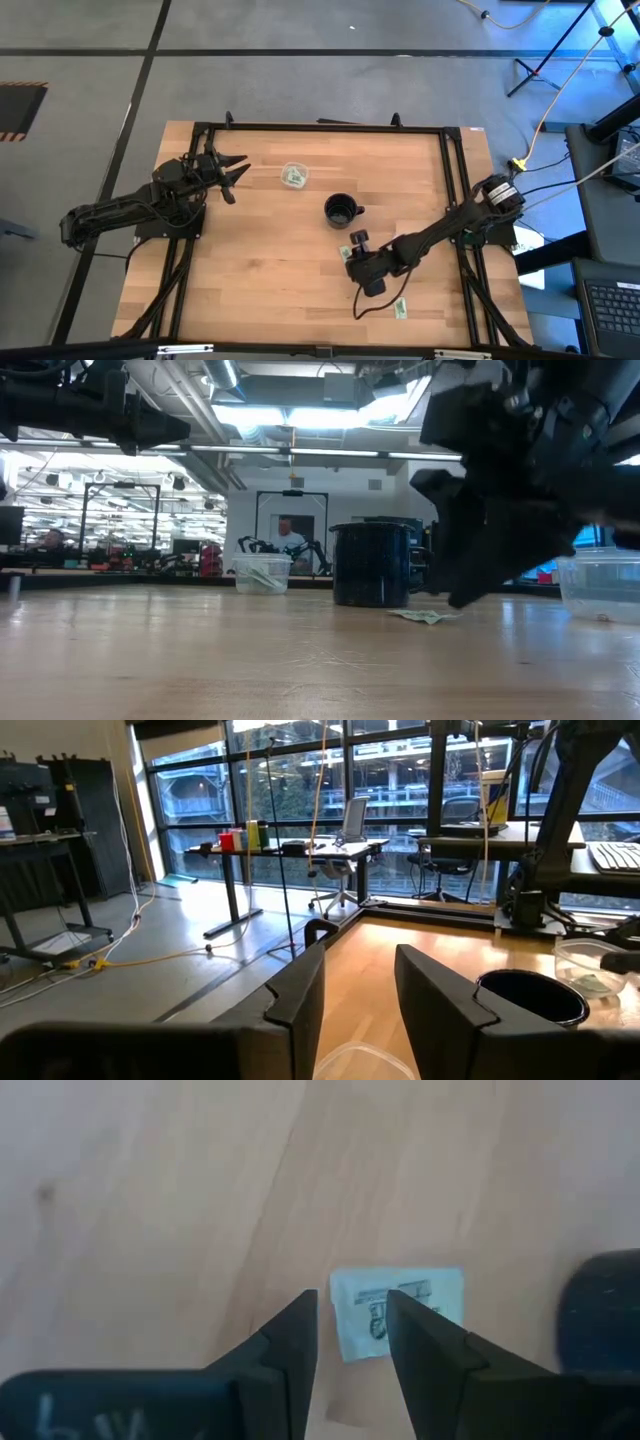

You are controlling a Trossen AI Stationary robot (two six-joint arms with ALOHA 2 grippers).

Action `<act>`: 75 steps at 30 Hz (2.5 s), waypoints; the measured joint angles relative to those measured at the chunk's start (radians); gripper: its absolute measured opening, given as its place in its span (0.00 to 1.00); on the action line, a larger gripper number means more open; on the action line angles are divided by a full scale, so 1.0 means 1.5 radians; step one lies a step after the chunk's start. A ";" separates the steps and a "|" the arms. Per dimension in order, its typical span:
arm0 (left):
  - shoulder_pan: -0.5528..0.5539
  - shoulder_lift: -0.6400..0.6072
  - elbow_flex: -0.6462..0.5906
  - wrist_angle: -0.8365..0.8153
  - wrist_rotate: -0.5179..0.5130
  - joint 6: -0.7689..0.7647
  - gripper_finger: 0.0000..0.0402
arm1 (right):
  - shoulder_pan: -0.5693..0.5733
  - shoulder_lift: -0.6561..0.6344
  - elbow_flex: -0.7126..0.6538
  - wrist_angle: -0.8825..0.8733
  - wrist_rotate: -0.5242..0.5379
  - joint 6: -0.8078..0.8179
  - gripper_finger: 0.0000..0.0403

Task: Pick and place items into bin
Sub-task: Put the top green stevia packet into the bottom transparent bin

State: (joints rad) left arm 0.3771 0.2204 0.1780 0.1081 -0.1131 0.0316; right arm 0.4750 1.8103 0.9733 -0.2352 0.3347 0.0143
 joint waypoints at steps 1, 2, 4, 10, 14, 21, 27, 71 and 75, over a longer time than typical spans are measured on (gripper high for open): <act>0.000 0.000 0.000 0.000 0.000 0.000 0.30 | 0.000 0.006 0.000 0.000 0.000 -0.001 0.31; 0.000 0.000 0.000 0.000 0.000 0.000 0.30 | 0.000 0.012 0.000 -0.001 0.000 -0.006 0.31; 0.000 0.000 0.000 0.000 0.000 0.000 0.30 | 0.000 0.025 0.000 0.004 0.000 -0.017 0.31; 0.000 0.000 0.000 0.000 0.000 0.000 0.29 | -0.001 0.047 0.002 0.007 0.007 -0.016 0.29; 0.000 0.000 0.000 0.000 0.000 0.000 0.29 | -0.003 0.050 0.002 0.006 0.003 -0.016 0.21; 0.000 0.000 0.000 0.000 0.000 0.000 0.30 | -0.004 0.051 0.002 0.006 0.000 -0.031 0.05; 0.000 0.000 0.000 0.000 0.000 0.000 0.30 | -0.004 0.052 0.002 0.004 0.006 -0.028 0.02; 0.000 0.000 0.000 0.000 0.000 0.000 0.29 | 0.150 -0.331 0.000 -0.589 0.056 0.892 0.00; 0.000 0.000 0.000 0.000 0.000 0.004 0.29 | 0.153 -0.309 0.000 -0.586 0.056 0.894 0.00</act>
State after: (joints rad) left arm 0.3767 0.2206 0.1780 0.1081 -0.1128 0.0379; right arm 0.7040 1.3467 0.9737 -1.1149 0.4183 1.3555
